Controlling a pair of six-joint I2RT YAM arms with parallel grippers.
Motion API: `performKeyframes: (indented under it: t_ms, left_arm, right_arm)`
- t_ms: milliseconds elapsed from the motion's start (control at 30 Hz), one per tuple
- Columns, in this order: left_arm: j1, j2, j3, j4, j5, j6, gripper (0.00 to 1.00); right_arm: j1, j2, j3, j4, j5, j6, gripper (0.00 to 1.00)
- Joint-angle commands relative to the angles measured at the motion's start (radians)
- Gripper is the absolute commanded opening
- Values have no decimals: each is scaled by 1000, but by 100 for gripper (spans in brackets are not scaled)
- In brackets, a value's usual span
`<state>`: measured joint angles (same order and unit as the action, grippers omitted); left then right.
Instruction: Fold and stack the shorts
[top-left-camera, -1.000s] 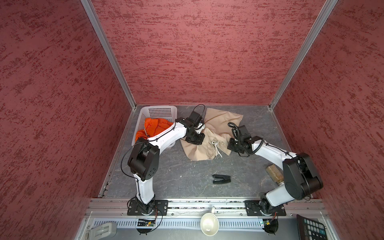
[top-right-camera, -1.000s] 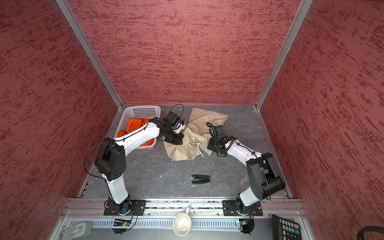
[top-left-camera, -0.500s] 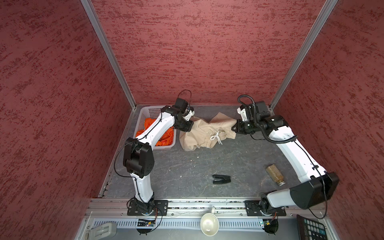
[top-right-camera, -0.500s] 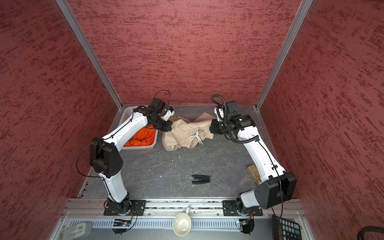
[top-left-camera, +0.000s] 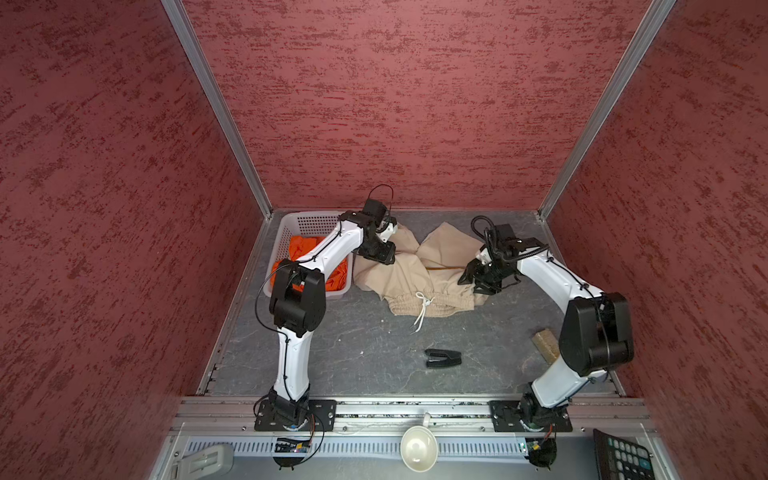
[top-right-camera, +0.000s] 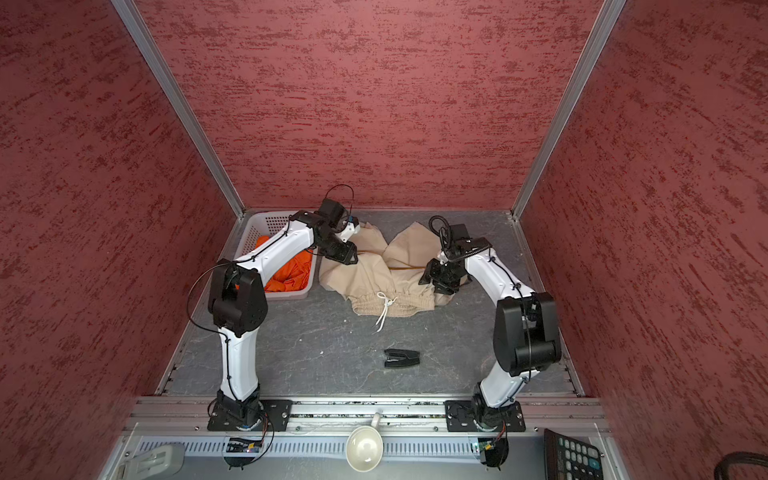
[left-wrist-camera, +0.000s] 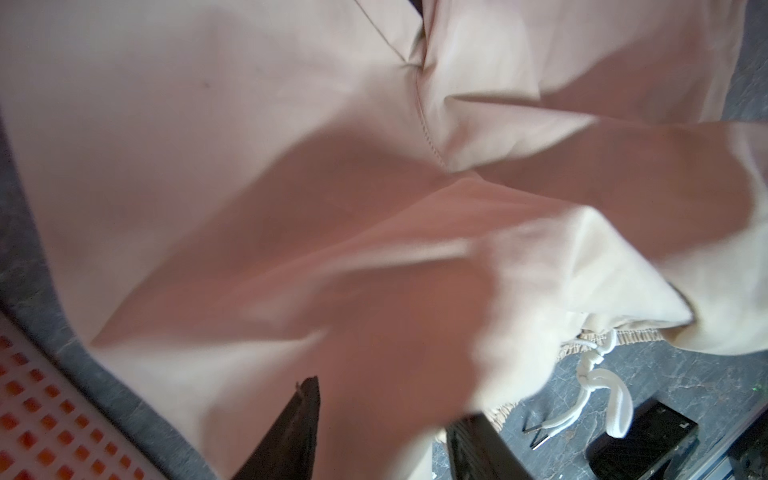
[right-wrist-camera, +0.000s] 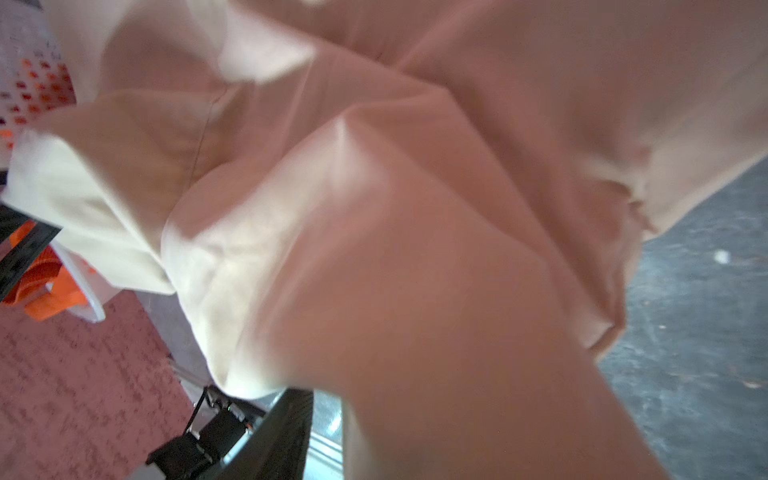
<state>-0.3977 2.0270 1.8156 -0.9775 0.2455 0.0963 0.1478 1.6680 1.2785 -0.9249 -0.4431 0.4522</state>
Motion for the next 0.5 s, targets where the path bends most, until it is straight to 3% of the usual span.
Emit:
performKeyframes:
  t_ms: [0,133,300,400,467]
  left_arm:
    - [19,-151,-46,25,17,-62,55]
    - [39,-292,-168,39,146,-184,57]
    - [41,-400,-391,114,365,-439,56]
    - [25,-454,-552,233,410,-623,55]
    - [12,-464,-575,213,377,-654,55]
  right_arm:
    - [-10,-50,27,13,157,11,64]
    - [-13,-190,-74,23,214,28,66]
    - [-15,-423,-299,176,157,134,65]
    - [-28,-532,-428,293,113,221,65]
    - [-45,-578,-513,379,73,276,64]
